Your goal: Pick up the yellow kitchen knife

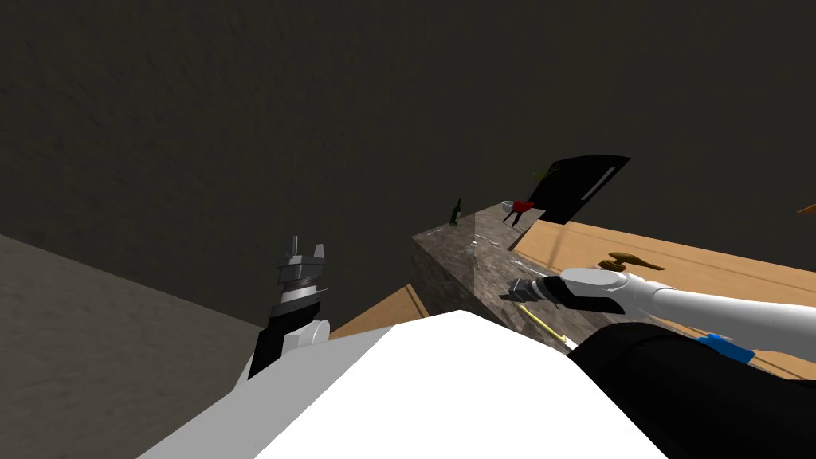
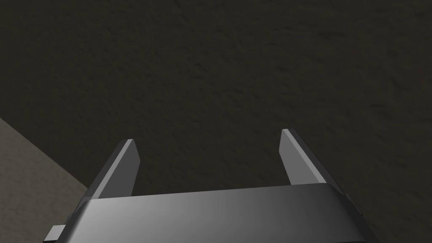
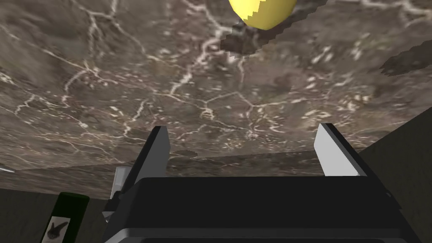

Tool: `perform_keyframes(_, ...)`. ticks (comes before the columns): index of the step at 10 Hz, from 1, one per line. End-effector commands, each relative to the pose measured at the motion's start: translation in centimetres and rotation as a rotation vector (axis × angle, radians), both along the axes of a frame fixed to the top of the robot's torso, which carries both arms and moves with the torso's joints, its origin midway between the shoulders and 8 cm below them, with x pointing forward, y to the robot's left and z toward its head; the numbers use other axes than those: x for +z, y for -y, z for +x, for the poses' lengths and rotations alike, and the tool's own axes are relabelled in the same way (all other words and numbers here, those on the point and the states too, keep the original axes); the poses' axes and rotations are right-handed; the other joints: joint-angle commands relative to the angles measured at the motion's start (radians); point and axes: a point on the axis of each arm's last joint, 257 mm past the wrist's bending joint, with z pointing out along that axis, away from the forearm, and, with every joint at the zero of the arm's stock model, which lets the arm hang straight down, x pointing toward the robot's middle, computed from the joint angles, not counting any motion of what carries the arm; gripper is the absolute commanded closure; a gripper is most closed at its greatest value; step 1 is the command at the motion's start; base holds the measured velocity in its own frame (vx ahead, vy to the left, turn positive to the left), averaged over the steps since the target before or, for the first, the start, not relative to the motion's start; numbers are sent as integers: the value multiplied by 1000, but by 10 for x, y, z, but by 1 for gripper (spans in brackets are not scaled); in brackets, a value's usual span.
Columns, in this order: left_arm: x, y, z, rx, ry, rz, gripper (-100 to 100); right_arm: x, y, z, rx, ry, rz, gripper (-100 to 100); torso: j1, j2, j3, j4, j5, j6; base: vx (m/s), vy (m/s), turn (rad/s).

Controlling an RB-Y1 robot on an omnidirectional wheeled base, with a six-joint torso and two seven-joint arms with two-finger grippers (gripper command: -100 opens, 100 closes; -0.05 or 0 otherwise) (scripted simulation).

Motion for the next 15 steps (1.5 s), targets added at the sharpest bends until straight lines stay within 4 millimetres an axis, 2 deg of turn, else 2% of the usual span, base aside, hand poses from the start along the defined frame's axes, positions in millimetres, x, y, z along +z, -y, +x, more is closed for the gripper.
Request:
perform_keyframes(1,0,0,0,0,0,0,0,-2,11,-18,-16,-54,-26,-100,0,0,0,0,0,0,67,55,-52)
perform_keyframes(3,0,0,0,0,0,0,0,-6,28,-43,-37,-122,-60,-100,0,2,1,0,0,0,45,48,-59)
perform_keyframes(4,0,0,0,0,0,0,0,-6,28,-43,-37,-122,-60,-100,-1,2,1,1,0,0,28,32,-25)
perform_keyframes(8,0,0,0,0,0,0,0,-8,62,-97,-83,-257,-132,-100,-1,3,2,1,0,0,34,39,-53)
perform_keyframes(9,0,0,0,0,0,0,0,-7,62,-92,-81,-248,-132,-100,-1,3,2,1,0,0,20,30,-19)
perform_keyframes(10,0,0,0,0,0,0,0,-8,62,-97,-83,-257,-132,-100,-2,3,2,1,0,0,4,6,11)
perform_keyframes(11,0,0,0,0,0,0,0,-6,77,-121,-105,-315,-164,-100,-3,4,2,1,-1,0,16,14,-69)
perform_keyframes(12,0,0,0,0,0,0,0,-5,83,-132,-113,-339,-178,-100,-3,4,3,1,-1,0,27,31,-70)
perform_keyframes(15,0,0,0,0,0,0,0,-3,88,-140,-121,-359,-190,-100,-3,4,2,1,-1,0,12,16,-14)
